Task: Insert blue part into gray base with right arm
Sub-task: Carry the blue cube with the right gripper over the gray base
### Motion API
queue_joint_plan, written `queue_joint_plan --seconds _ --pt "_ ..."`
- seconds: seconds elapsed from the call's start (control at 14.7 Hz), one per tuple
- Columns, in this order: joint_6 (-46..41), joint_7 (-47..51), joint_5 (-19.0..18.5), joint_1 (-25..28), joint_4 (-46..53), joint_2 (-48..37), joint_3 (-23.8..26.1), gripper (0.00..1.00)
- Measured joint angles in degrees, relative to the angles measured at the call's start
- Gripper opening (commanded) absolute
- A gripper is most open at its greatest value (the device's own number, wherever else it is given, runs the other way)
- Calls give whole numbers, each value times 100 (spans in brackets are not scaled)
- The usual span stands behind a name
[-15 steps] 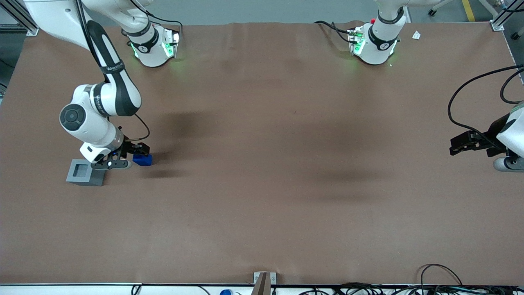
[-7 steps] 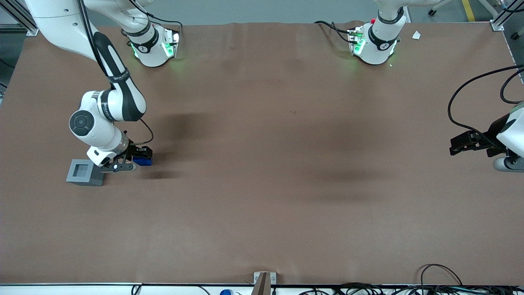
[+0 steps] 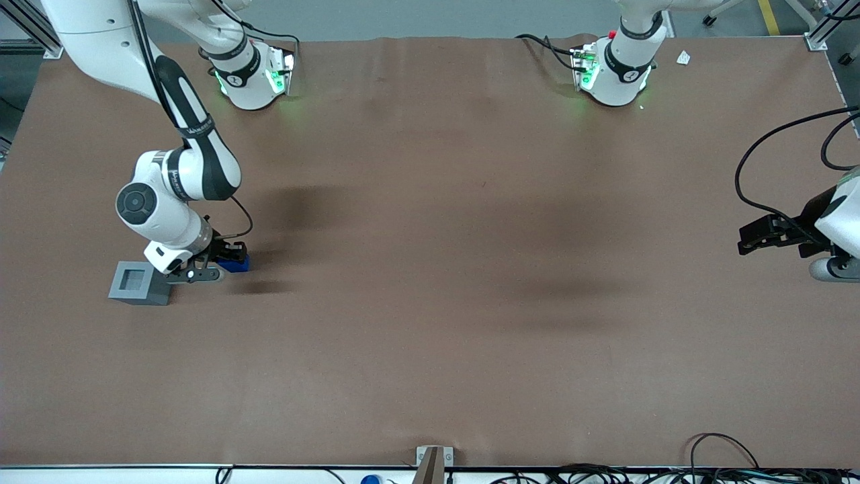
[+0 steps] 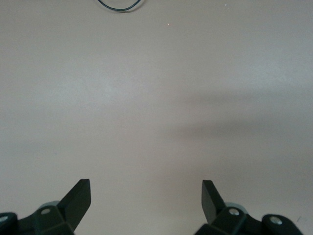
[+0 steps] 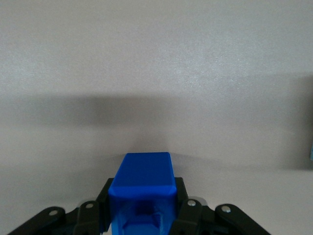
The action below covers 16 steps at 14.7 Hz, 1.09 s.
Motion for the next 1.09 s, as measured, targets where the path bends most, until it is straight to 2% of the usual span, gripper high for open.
queue_joint_plan --seconds 0.27,0.82,1.09 --pt "-542 3 0 -160 347 -39 -73 3" --pt "-2533 -613 3 -1456 2406 18 -115 2" --pt "-3059 -993 158 -1980 3432 635 -115 1"
